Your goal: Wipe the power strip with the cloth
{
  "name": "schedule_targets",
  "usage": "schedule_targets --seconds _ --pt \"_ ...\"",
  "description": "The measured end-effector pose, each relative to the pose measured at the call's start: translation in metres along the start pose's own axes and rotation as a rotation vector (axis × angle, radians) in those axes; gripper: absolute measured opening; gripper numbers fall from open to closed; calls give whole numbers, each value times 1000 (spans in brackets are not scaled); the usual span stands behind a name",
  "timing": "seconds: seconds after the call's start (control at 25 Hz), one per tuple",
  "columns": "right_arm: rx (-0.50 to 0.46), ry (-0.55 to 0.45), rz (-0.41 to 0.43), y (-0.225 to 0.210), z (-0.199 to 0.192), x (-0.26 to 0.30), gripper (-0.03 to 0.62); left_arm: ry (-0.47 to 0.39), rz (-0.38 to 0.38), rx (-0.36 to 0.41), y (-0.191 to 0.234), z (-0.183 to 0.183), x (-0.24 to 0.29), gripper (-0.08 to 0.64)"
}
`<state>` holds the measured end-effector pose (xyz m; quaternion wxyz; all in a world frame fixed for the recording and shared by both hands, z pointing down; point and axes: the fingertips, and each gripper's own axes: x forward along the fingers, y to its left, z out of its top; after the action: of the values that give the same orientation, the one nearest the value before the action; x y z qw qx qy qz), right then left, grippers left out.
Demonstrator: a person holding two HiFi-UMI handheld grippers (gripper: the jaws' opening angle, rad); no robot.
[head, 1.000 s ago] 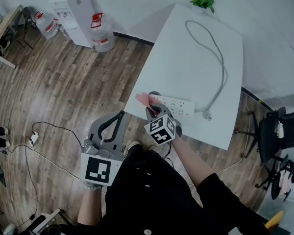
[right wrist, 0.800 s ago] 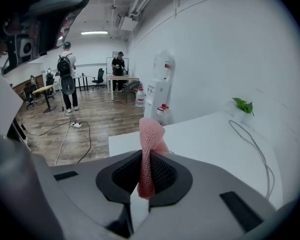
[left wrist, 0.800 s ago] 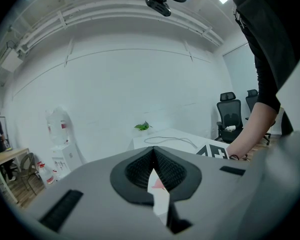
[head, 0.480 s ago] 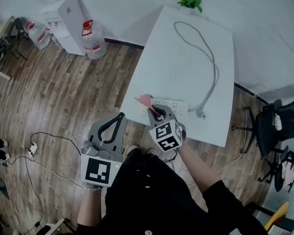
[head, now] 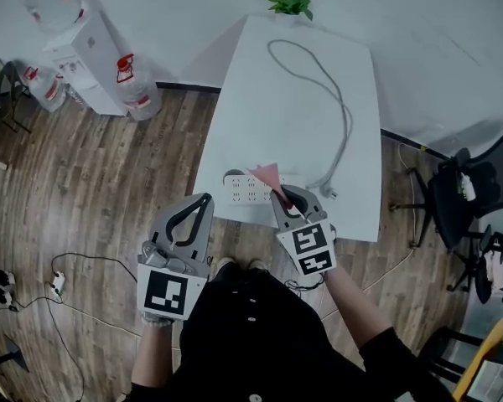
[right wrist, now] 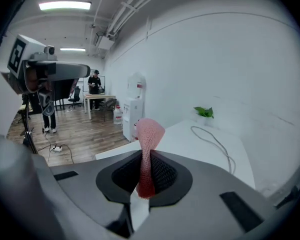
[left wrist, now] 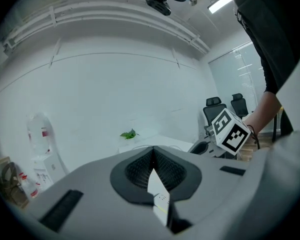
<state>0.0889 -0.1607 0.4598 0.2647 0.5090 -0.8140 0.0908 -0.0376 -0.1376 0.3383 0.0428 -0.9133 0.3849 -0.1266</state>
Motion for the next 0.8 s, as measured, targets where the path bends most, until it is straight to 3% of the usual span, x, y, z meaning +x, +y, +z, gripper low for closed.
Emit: schedule_targets --seconds 0.56,0.8 --pt "114 -118 -211 -56 16 -87 55 -34 -123 75 -30 25 26 11" --pt "145 -129 -257 -63 14 -99 55 -44 -159 83 -39 28 36 11"
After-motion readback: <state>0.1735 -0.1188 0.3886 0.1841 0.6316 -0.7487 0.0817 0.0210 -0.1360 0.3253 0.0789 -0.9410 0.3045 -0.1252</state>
